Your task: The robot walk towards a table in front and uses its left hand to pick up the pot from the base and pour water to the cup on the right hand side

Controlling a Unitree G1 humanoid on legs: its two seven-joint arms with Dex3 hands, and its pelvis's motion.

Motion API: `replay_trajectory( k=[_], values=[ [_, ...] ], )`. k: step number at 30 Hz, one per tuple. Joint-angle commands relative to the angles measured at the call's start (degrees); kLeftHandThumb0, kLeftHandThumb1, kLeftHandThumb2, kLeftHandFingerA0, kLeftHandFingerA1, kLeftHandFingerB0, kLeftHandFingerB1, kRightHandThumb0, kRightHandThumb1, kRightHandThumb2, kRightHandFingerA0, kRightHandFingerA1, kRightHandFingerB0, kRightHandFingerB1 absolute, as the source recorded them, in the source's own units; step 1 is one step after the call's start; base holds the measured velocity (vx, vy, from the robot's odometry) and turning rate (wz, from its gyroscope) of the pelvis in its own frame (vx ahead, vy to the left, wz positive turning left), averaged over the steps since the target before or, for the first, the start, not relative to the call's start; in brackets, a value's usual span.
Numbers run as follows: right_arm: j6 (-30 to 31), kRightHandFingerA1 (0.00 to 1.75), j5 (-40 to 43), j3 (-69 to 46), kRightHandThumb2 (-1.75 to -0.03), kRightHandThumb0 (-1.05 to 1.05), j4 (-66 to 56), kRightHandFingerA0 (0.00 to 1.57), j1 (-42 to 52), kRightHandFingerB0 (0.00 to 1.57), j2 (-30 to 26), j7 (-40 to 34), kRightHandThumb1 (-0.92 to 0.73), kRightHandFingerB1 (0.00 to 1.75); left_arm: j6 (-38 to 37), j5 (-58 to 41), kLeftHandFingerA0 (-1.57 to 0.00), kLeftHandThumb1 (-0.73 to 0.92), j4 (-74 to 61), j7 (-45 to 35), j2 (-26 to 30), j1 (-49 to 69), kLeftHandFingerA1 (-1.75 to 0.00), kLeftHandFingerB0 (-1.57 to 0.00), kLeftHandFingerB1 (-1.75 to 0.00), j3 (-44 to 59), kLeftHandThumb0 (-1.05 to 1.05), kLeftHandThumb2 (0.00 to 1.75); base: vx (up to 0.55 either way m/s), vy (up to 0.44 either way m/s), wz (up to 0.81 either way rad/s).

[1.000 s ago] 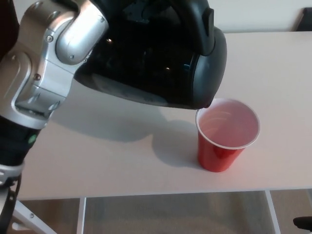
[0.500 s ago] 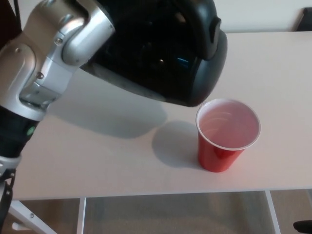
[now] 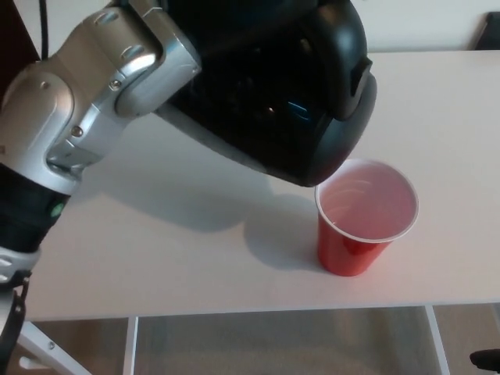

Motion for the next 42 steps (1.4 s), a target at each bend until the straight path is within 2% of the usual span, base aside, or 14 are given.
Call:
replay_trajectory(
  k=[1, 7, 13, 14, 15, 16, 18, 19, 21, 23, 31, 35, 36, 42],
  values=[
    [-0.2, 0.56, -0.2, 0.0, -0.61, -0.42, -0.7, 0.72, 0.6, 0.46, -1.2, 0.5, -0.72, 0.45, -0.5, 0.6, -1.09, 0.56, -2.2, 1.4, 0.4, -1.5, -1.54, -0.87, -0.53, 2.6, -0.33, 0.57, 0.00, 0.000, 0.00],
    [-0.2, 0.55, -0.2, -0.1, -0.60, -0.41, -0.6, 0.72, 0.7, 0.47, -1.0, 0.4, -0.71, 0.45, 0.7, 0.6, -1.04, 0.58, -2.0, 1.8, 1.2, -0.6, -1.58, -0.89, -0.56, 5.0, -0.30, 0.63, 0.00, 0.000, 0.00],
    [-0.3, 0.55, -0.3, 0.0, -0.61, -0.40, -0.4, 0.71, 0.7, 0.47, -0.9, 0.4, -0.72, 0.45, 6.4, -2.9, -1.02, 0.60, -2.9, -2.4, 1.4, 2.8, -1.58, -0.87, -0.57, 11.0, -0.21, 0.63, 0.00, 0.000, 0.00],
    [-0.1, 0.54, -0.2, 0.0, -0.61, -0.40, -0.9, 0.70, 1.1, 0.45, -1.1, 0.8, -0.73, 0.44, 9.8, -7.7, -0.89, 0.73, -3.5, -4.9, 0.6, 5.0, -1.68, -0.69, -1.26, 14.6, -0.08, 0.64, 0.00, 0.000, 0.00],
    [0.0, 0.54, -0.2, 0.0, -0.61, -0.40, -0.9, 0.70, 1.1, 0.45, -1.1, 0.9, -0.73, 0.44, 10.1, -8.2, -0.89, 0.73, -3.7, -5.4, 0.3, 5.3, -1.68, -0.69, -1.26, 15.2, -0.08, 0.64, 0.00, 0.000, 0.00],
    [-0.2, 0.53, -0.3, 0.1, -0.62, -0.38, -1.0, 0.69, 1.3, 0.46, -1.1, 0.8, -0.74, 0.45, 10.9, -9.1, -0.84, 0.77, -3.7, -6.2, 0.2, 6.1, -1.71, -0.68, -1.41, 16.4, -0.06, 0.70, 0.00, 0.000, 0.00],
    [-0.7, 0.55, -0.4, 0.1, -0.62, -0.39, -0.9, 0.69, 1.5, 0.47, -1.2, 0.8, -0.74, 0.46, 12.4, -11.4, -0.79, 0.83, -3.3, -7.5, -0.1, 7.2, -1.74, -0.65, -1.51, 18.4, -0.09, 0.66, 0.00, 0.000, 0.00],
    [-0.9, 0.54, -0.5, 0.2, -0.61, -0.39, -0.6, 0.71, 1.5, 0.46, -1.2, 0.7, -0.72, 0.45, 14.6, -14.6, -0.75, 0.81, -1.8, -8.4, -0.3, 9.2, -1.69, -0.68, -1.33, 21.6, -0.10, 0.62, 0.00, 0.000, 0.00],
    [-0.4, 0.54, -0.5, 0.2, -0.61, -0.38, -0.4, 0.70, 1.3, 0.46, -1.0, 0.5, -0.73, 0.44, 15.8, -16.0, -0.76, 0.79, -0.3, -8.2, -0.3, 10.7, -1.62, -0.70, -1.26, 24.0, -0.11, 0.63, 0.00, 0.000, 0.00],
    [-0.1, 0.56, -0.4, 0.1, -0.61, -0.38, -0.6, 0.70, 1.2, 0.45, -0.9, 0.7, -0.73, 0.45, 17.6, -17.9, -0.85, 0.77, 0.4, -8.9, -0.8, 11.8, -1.58, -0.72, -1.27, 26.1, -0.11, 0.68, 0.00, 0.000, 0.00],
    [-0.4, 0.55, 0.1, -0.5, -0.61, -0.37, -0.3, 0.68, 1.0, 0.44, -0.5, 0.6, -0.73, 0.45, 19.9, -22.3, -0.97, 0.74, 0.6, -11.1, -2.2, 15.1, -1.52, -0.75, -1.15, 29.8, -0.15, 0.68, 0.00, 0.000, 0.00],
    [-0.1, 0.55, -0.5, -0.1, -0.61, -0.38, -0.3, 0.71, 1.6, 0.46, -0.2, 0.3, -0.73, 0.45, 23.2, -28.6, -1.03, 0.81, -2.3, -13.5, -6.0, 20.3, -1.44, -0.71, -1.19, 31.8, -0.16, 0.63, 0.00, 0.000, 0.00],
    [-0.2, 0.56, -0.6, -0.1, -0.61, -0.38, -0.1, 0.73, 1.5, 0.47, -0.2, 0.1, -0.72, 0.45, 24.9, -29.9, -1.05, 0.80, -3.1, -14.1, -7.1, 21.3, -1.41, -0.77, -1.07, 32.3, -0.16, 0.65, 0.00, 0.000, 0.00],
    [-0.2, 0.56, -0.2, -0.3, -0.61, -0.39, -0.8, 0.71, 1.8, 0.47, 0.1, 0.2, -0.73, 0.46, 28.3, -33.4, -1.06, 0.78, -4.0, -14.7, -11.3, 24.9, -1.34, -0.80, -1.03, 33.6, -0.15, 0.71, 0.00, 0.000, 0.00]
  ],
)
